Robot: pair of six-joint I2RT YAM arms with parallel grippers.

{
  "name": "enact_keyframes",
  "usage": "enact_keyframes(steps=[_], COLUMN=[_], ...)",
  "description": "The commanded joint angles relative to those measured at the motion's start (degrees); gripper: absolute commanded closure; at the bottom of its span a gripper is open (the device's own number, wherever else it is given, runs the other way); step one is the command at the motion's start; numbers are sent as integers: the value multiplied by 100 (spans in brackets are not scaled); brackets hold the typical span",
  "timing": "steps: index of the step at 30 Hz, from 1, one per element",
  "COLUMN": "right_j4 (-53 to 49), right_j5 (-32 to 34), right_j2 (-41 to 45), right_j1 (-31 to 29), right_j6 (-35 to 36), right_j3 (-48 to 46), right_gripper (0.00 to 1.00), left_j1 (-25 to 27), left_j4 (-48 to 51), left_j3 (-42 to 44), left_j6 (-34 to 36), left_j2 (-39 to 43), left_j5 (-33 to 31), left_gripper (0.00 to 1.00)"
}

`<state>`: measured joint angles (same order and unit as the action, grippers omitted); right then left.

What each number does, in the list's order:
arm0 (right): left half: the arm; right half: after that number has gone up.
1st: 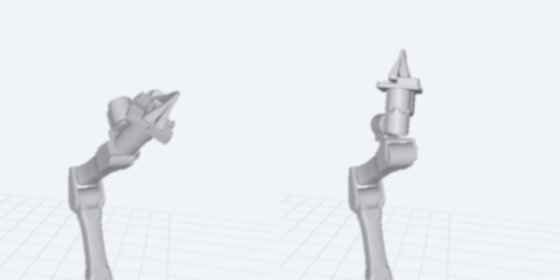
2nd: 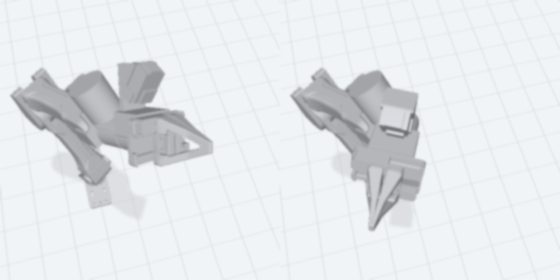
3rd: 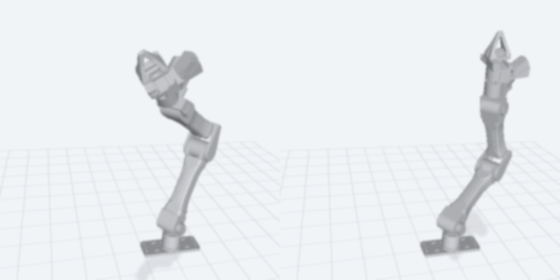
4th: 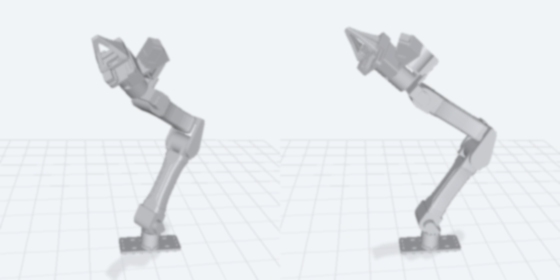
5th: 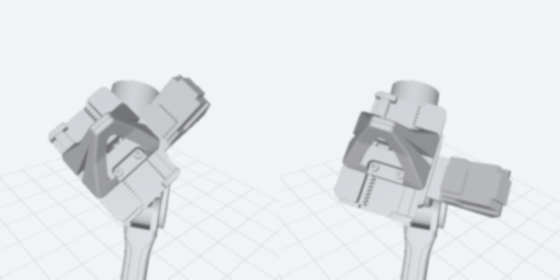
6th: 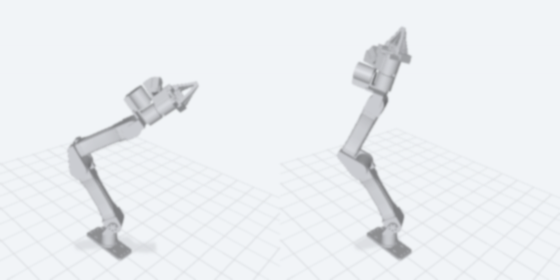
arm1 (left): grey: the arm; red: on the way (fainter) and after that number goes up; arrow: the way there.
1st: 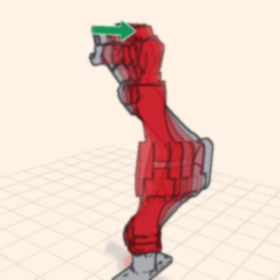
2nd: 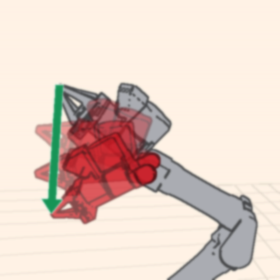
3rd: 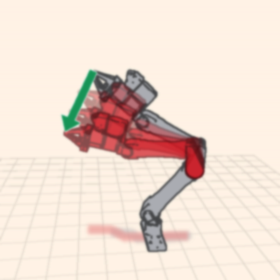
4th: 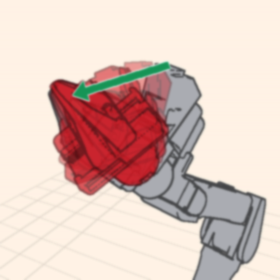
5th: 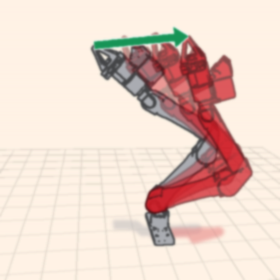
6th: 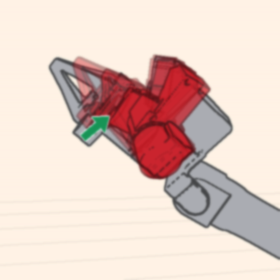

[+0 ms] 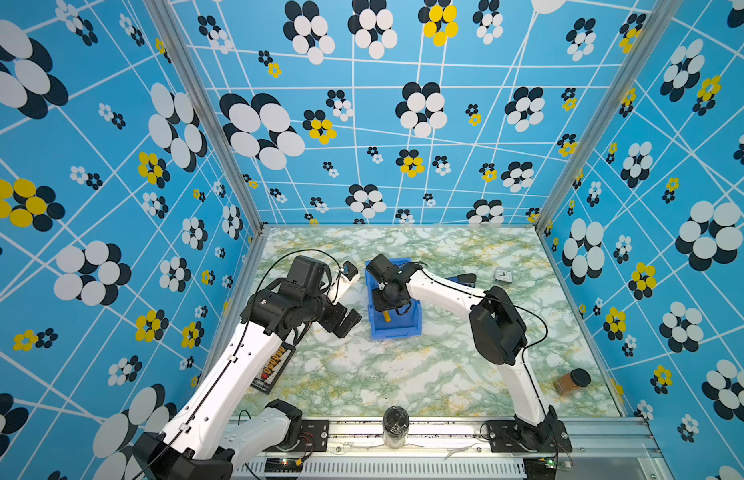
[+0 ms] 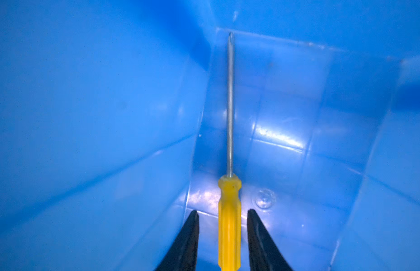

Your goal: Put the screwdriver in the bin

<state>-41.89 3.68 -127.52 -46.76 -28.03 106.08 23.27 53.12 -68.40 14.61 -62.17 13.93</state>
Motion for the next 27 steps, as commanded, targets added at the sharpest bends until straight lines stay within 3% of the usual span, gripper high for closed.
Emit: enact_keyframes(steps=[1, 11, 19, 27], right_j4=[-493, -741, -584, 79], right_j5=[341, 349, 388, 1257], right_j2=[246, 765, 1448, 2843], right_j1=[-35, -49, -61, -43], right_j6=[45, 167, 320, 504], right_j3=[283, 419, 195, -921], right_gripper=[63, 61, 56, 48], left_j1=[-50, -59, -317, -564], left_j4=[-77, -76, -358, -543], left_j3=[-102, -147, -87, -83], left_j6=[-55, -72, -222, -386], left_j2=[-15, -55, -187, -397], left_j5=[86, 48, -498, -495], left_gripper=[1, 1, 1, 4])
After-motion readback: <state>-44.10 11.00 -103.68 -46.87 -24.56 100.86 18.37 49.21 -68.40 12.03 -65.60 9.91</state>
